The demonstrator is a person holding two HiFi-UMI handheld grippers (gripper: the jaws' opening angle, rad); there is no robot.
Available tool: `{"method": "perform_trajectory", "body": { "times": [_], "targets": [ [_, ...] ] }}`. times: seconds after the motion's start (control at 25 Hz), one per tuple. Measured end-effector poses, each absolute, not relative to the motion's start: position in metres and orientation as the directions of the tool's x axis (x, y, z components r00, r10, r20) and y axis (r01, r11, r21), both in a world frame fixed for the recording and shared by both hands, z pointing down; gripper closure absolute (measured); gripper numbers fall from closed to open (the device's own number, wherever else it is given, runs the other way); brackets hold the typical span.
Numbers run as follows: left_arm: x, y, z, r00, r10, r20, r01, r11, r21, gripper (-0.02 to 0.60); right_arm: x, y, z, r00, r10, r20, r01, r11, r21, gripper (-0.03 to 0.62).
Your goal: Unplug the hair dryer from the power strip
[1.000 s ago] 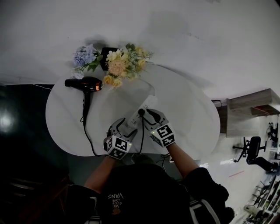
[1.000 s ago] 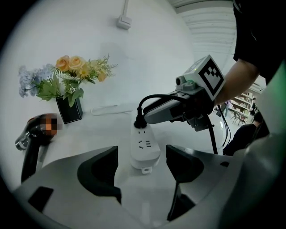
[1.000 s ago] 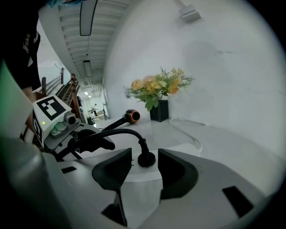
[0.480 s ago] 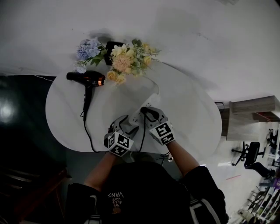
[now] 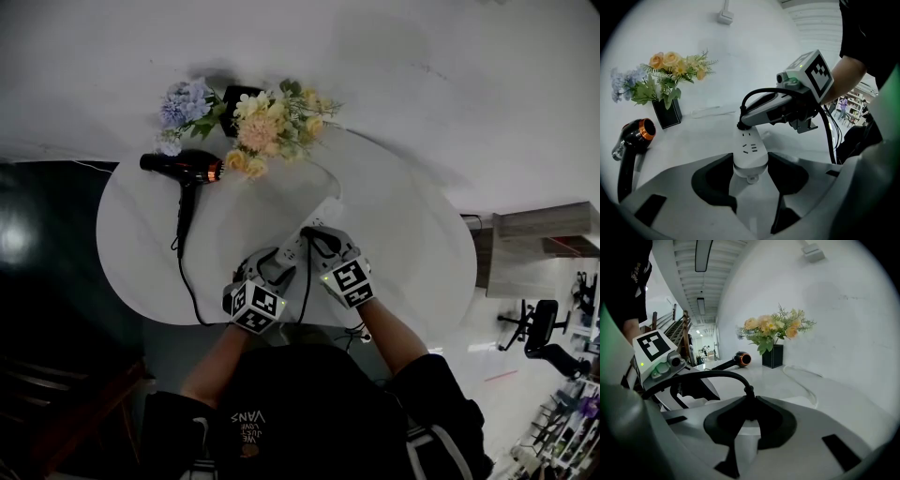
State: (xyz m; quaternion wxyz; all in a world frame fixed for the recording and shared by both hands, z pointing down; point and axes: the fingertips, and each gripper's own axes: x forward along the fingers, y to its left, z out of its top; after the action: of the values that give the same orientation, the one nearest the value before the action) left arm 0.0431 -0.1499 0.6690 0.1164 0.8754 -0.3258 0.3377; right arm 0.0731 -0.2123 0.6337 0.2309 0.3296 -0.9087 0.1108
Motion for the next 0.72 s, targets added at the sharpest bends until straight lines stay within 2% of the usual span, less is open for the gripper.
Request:
{"method": "perform_trajectory", "body": {
  "times": [0.72],
  "targets": [
    [0.0435,-0.1492,0.6709,0.567,-0.459,0.684,-0.646,-0.763,0.023,0.333,0.0746,-0.2128,0.6332,-0.645,-0.573,0.506,-0.688,0.723,-0.058,0.522]
  ]
}}
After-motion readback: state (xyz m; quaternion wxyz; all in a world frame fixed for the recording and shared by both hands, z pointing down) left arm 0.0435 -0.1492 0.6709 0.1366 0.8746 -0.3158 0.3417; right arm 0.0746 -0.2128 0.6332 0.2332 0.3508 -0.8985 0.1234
